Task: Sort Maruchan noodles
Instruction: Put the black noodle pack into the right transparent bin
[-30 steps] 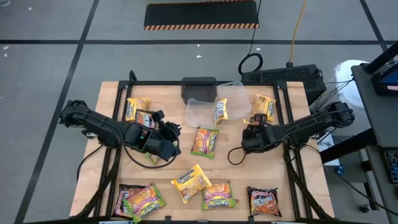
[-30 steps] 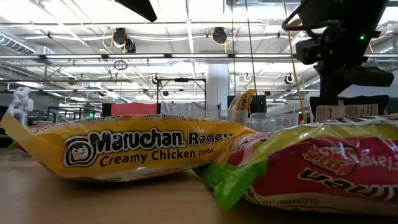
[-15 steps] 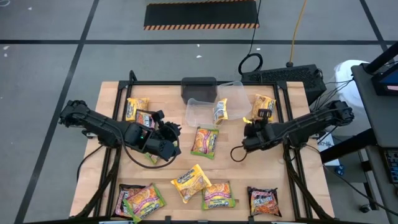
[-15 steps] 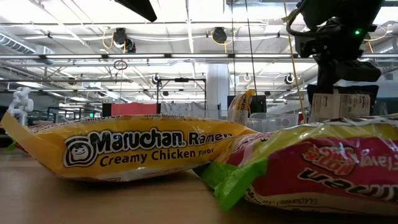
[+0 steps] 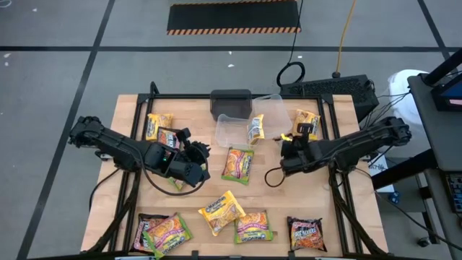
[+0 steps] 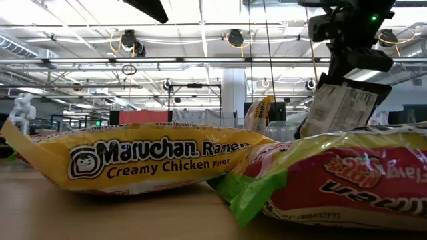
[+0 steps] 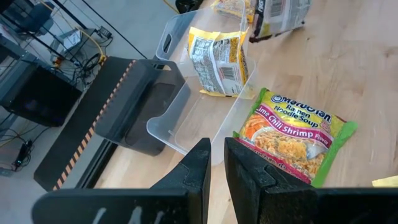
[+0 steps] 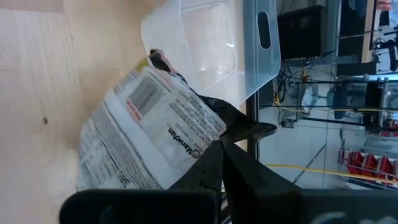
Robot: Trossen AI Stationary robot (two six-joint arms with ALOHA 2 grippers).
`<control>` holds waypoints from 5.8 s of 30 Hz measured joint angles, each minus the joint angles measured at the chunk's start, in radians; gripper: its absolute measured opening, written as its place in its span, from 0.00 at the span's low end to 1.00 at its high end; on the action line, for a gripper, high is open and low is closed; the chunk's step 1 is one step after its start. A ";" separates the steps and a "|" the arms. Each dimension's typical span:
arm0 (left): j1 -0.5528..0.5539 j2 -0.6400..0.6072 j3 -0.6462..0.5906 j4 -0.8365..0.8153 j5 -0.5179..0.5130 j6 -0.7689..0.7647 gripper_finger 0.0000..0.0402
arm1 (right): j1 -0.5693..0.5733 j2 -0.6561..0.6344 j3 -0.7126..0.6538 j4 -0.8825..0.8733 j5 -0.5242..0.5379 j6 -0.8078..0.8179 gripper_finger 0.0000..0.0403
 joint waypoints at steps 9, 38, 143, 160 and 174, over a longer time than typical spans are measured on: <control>0.000 0.000 0.000 0.000 0.000 0.001 0.13 | 0.000 -0.072 0.005 -0.005 0.024 -0.011 0.00; 0.000 0.000 0.000 0.000 0.000 -0.006 0.13 | -0.113 -0.264 0.005 0.332 0.103 -0.452 0.00; 0.000 0.000 0.000 0.000 0.000 0.003 0.13 | -0.592 -0.272 -0.115 0.490 -0.483 -0.915 0.00; 0.000 0.000 0.000 0.000 0.000 0.019 0.13 | -0.591 -0.272 -0.118 0.557 -0.638 -0.914 0.00; 0.000 0.000 0.000 0.000 0.000 0.020 0.13 | -0.591 -0.183 -0.118 0.555 -0.637 -0.888 0.00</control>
